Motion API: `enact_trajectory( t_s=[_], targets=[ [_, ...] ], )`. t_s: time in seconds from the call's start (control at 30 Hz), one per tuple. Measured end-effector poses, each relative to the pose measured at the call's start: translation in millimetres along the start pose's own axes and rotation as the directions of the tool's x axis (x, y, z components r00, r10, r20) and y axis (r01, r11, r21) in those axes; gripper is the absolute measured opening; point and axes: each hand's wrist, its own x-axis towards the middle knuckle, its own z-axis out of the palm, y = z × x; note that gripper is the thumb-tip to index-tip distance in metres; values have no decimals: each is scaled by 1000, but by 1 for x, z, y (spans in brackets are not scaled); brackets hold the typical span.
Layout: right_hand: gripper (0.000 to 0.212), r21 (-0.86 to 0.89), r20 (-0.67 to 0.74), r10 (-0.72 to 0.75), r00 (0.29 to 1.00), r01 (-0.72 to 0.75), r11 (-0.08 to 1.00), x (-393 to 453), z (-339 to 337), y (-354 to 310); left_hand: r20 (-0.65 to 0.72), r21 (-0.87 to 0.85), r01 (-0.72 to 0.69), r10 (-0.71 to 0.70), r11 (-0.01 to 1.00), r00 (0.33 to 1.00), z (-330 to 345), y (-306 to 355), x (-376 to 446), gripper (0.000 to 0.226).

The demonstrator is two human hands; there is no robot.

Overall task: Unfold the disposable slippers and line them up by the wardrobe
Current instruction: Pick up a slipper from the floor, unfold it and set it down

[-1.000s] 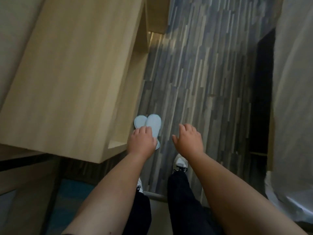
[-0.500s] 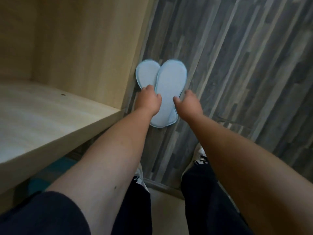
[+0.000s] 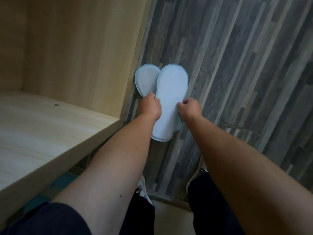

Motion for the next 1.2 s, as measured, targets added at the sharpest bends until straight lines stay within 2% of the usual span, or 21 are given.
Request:
enact_trajectory(
  t_s=[0.2, 0.3, 0.47, 0.6, 0.73, 0.93, 1.2],
  targets=[
    [12, 115, -32, 1, 1000, 3, 993, -98, -76, -40, 51, -116, -26, 33, 993, 998, -63, 37, -96, 25],
    [15, 77, -32, -36, 999, 38, 996, -177, -128, -63, 74, -183, -66, 81, 981, 994, -114, 67, -172, 25],
    [10, 106, -118, -91, 989, 103, 989, -328, -212, -112, 96, -162, -216, 233, 963, 968, -215, 120, -302, 23],
    [12, 149, -187, -188, 964, 217, 965, -438, -251, -167, 10, -189, -339, 347, 922, 938, -304, 146, -390, 22],
    [14, 177, -226, -301, 926, 343, 923, -518, -265, -215, -120, -266, -378, 359, 887, 926, -379, 152, -458, 23],
    [10, 148, -141, -479, 867, 497, 855, -580, -256, -268, -264, -467, -341, 239, 816, 935, -438, 124, -510, 22],
    [15, -70, 209, -613, 762, 637, 768, -634, -173, -287, -382, -684, -200, -111, 701, 917, -452, 12, -561, 23]
  ],
)
